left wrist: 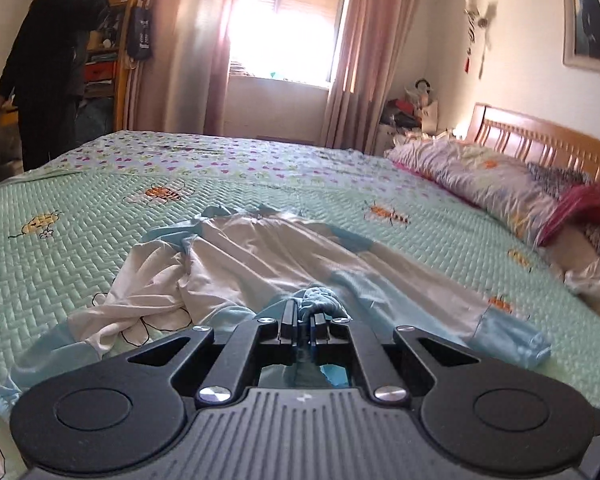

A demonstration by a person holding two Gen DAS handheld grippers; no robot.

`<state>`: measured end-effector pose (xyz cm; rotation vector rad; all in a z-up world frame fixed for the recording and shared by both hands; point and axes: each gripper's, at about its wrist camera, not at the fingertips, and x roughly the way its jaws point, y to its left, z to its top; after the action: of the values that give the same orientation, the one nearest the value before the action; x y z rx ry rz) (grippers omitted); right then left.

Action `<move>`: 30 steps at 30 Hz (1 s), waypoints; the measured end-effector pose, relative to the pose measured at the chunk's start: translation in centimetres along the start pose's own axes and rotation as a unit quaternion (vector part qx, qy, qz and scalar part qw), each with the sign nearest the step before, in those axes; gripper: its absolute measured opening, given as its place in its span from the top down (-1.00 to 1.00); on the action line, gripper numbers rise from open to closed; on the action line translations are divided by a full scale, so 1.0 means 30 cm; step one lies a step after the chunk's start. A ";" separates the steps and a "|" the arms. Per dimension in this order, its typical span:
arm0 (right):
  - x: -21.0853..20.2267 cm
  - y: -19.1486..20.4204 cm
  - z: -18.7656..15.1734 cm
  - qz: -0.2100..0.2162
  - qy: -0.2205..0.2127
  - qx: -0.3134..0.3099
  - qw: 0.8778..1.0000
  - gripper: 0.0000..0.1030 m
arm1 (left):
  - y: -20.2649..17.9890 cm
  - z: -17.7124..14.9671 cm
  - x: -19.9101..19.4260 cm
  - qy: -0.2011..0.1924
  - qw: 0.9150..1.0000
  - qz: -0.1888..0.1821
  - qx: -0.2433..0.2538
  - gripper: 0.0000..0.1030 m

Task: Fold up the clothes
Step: 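Grasp the garment edge with the right tool while the left tool lifts the hem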

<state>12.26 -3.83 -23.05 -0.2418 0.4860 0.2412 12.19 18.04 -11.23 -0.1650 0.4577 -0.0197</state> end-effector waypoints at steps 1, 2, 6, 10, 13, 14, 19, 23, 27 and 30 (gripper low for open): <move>0.010 -0.004 0.011 -0.002 -0.004 0.009 1.000 -0.11 | 0.008 0.007 -0.004 -0.004 1.000 0.000 -0.008 0.90; 0.018 -0.013 0.026 -0.002 -0.007 0.027 1.000 -0.11 | 0.017 0.012 -0.008 -0.008 1.000 0.002 -0.014 0.90; 0.062 -0.083 0.080 0.015 -0.018 0.131 0.991 -0.11 | 0.055 0.033 -0.026 -0.019 0.999 0.013 -0.039 0.90; 0.136 -0.150 0.116 0.027 -0.018 0.212 0.977 -0.11 | 0.091 0.040 -0.032 -0.018 0.998 0.023 -0.061 0.89; 0.167 -0.187 0.132 0.025 -0.013 0.260 0.965 -0.10 | 0.112 0.047 -0.031 -0.015 0.997 0.027 -0.074 0.89; 0.176 -0.189 0.139 0.024 -0.012 0.264 0.964 -0.10 | 0.114 0.051 -0.031 -0.015 0.997 0.026 -0.077 0.89; 0.146 -0.166 0.231 0.018 -0.024 0.183 0.983 0.92 | 0.106 0.093 -0.070 -0.019 0.997 0.016 -0.068 0.88; -0.087 -0.149 0.402 -0.033 -0.099 0.014 0.994 0.92 | 0.096 0.135 -0.226 -0.032 0.999 0.015 -0.024 0.88; -0.347 -0.138 0.511 -0.057 -0.138 -0.120 0.981 0.92 | 0.090 0.075 -0.428 -0.054 0.994 0.068 0.068 0.88; -0.313 -0.121 0.449 -0.001 -0.066 -0.146 0.987 0.92 | 0.156 -0.095 -0.359 0.055 0.993 0.088 0.049 0.88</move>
<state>11.03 -5.02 -6.34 -0.5087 0.3169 0.3250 1.18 22.81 -9.79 -0.0260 0.5791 0.1227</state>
